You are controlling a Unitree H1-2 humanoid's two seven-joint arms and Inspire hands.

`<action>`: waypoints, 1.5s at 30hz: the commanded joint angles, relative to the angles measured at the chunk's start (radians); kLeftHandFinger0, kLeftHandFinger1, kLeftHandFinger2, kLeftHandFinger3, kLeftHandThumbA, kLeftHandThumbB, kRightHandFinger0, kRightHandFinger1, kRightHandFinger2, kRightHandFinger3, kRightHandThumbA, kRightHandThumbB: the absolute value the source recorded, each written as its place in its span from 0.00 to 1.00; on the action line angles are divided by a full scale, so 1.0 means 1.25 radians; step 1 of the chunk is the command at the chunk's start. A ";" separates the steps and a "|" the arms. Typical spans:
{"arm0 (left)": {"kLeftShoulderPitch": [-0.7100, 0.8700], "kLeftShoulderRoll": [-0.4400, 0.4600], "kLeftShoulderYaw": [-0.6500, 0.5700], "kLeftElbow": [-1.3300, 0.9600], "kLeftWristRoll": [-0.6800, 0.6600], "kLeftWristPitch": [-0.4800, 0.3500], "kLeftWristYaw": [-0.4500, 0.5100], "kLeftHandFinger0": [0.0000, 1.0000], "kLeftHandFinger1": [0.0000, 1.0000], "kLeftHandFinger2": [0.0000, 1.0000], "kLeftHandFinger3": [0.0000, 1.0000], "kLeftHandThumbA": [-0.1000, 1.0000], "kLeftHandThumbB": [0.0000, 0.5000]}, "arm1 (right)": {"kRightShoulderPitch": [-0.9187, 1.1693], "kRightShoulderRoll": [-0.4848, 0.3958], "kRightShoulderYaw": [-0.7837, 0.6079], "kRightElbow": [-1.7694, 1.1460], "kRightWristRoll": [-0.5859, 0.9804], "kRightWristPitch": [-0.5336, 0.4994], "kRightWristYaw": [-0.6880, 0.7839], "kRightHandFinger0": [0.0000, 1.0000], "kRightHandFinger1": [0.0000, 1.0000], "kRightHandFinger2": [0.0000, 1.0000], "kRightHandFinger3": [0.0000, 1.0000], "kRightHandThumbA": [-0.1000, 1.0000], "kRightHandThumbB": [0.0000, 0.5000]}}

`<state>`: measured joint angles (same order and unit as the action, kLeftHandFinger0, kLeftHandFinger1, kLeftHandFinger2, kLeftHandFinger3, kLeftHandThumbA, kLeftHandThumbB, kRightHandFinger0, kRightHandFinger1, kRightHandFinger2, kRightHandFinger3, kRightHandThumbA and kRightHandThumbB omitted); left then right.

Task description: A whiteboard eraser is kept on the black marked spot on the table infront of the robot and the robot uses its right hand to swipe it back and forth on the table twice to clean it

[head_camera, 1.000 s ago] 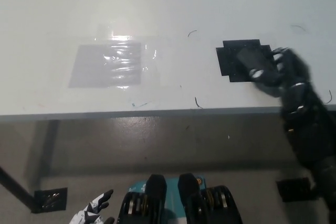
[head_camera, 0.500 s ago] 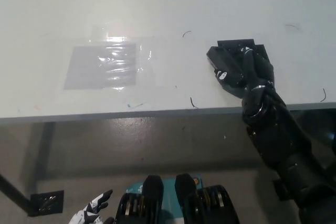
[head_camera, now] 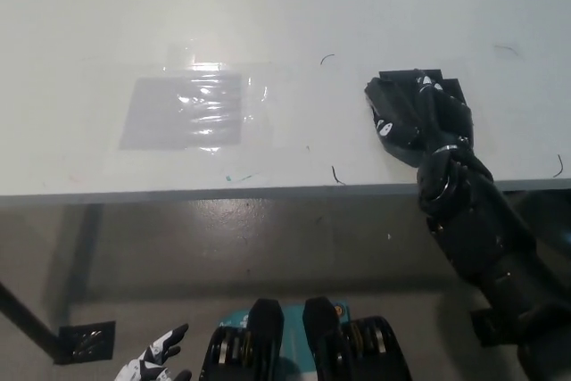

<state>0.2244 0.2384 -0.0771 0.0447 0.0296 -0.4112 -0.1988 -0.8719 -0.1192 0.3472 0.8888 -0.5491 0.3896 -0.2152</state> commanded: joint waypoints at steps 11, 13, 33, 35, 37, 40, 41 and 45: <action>0.008 0.012 0.006 -0.003 -0.007 -0.008 -0.005 1.00 1.00 1.00 1.00 0.77 0.91 | -0.010 -0.046 -0.018 -0.086 -0.078 0.064 0.085 1.00 1.00 1.00 1.00 0.92 1.00; 0.013 0.012 0.005 -0.003 -0.009 -0.017 -0.006 1.00 1.00 1.00 1.00 0.77 0.91 | 0.013 -0.055 -0.028 -0.181 -0.075 0.064 0.085 1.00 1.00 1.00 1.00 0.98 1.00; 0.005 0.020 0.007 -0.006 -0.012 0.001 -0.010 1.00 1.00 1.00 1.00 0.76 0.92 | -0.027 -0.174 -0.493 -1.380 0.227 0.064 0.331 1.00 1.00 1.00 1.00 1.00 0.80; 0.000 0.016 0.006 -0.003 -0.016 0.001 -0.011 1.00 1.00 1.00 1.00 0.75 0.92 | 0.002 -0.188 -0.482 -1.460 0.246 0.064 0.302 1.00 1.00 1.00 1.00 1.00 0.99; 0.002 0.015 0.006 -0.008 -0.018 0.005 -0.011 1.00 1.00 1.00 1.00 0.75 0.93 | 0.028 -0.203 -0.449 -1.471 0.261 0.033 0.244 1.00 1.00 1.00 1.00 1.00 1.00; -0.012 0.009 0.004 -0.006 -0.020 -0.003 -0.010 1.00 1.00 1.00 1.00 0.78 0.89 | 0.438 -0.171 -0.294 -1.471 0.364 -0.496 0.092 1.00 1.00 1.00 1.00 0.92 0.69; -0.015 0.007 0.004 -0.005 -0.020 -0.003 -0.009 1.00 1.00 1.00 1.00 0.78 0.89 | 0.487 -0.147 -0.265 -1.471 0.352 -0.548 0.079 1.00 1.00 1.00 1.00 0.94 0.67; -0.034 0.004 0.006 -0.024 -0.042 -0.006 -0.012 1.00 1.00 1.00 1.00 0.78 0.83 | 0.801 -0.040 -0.066 -1.471 0.157 -0.688 -0.029 1.00 1.00 1.00 1.00 1.00 0.15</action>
<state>0.2109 0.2342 -0.0751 0.0685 0.0303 -0.3951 -0.1988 -0.4743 -0.2134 0.0788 -0.2057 -0.4958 0.3838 -0.0250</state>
